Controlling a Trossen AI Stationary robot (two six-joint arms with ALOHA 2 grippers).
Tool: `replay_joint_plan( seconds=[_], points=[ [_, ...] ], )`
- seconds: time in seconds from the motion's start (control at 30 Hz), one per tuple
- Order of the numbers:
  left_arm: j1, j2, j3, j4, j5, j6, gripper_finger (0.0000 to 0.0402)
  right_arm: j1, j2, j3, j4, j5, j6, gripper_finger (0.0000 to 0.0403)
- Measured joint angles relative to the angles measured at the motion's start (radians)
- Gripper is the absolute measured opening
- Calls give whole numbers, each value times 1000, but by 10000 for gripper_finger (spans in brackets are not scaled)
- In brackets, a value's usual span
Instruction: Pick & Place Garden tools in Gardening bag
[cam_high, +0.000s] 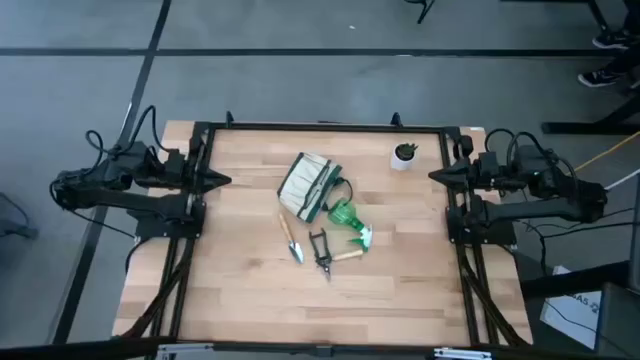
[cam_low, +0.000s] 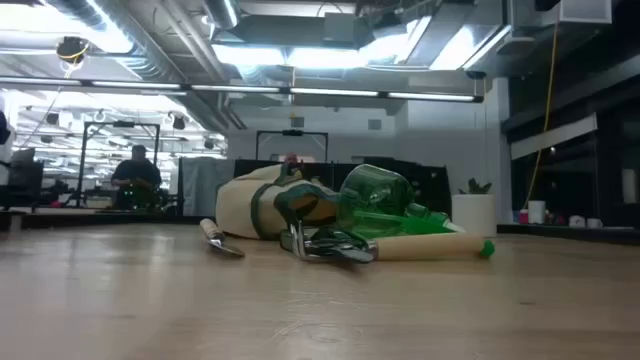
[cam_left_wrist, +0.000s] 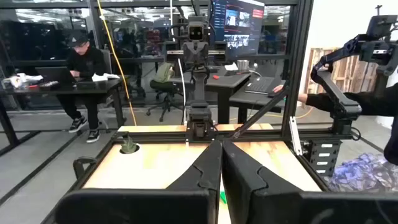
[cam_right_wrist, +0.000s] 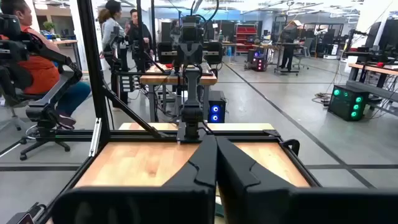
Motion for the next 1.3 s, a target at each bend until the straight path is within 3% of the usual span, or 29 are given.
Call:
replay_joint_plan(
  seconds=[1.3],
  points=[
    [0, 0, 0, 0, 0, 0, 6, 0, 12, 0, 54, 0, 10, 7]
  ],
)
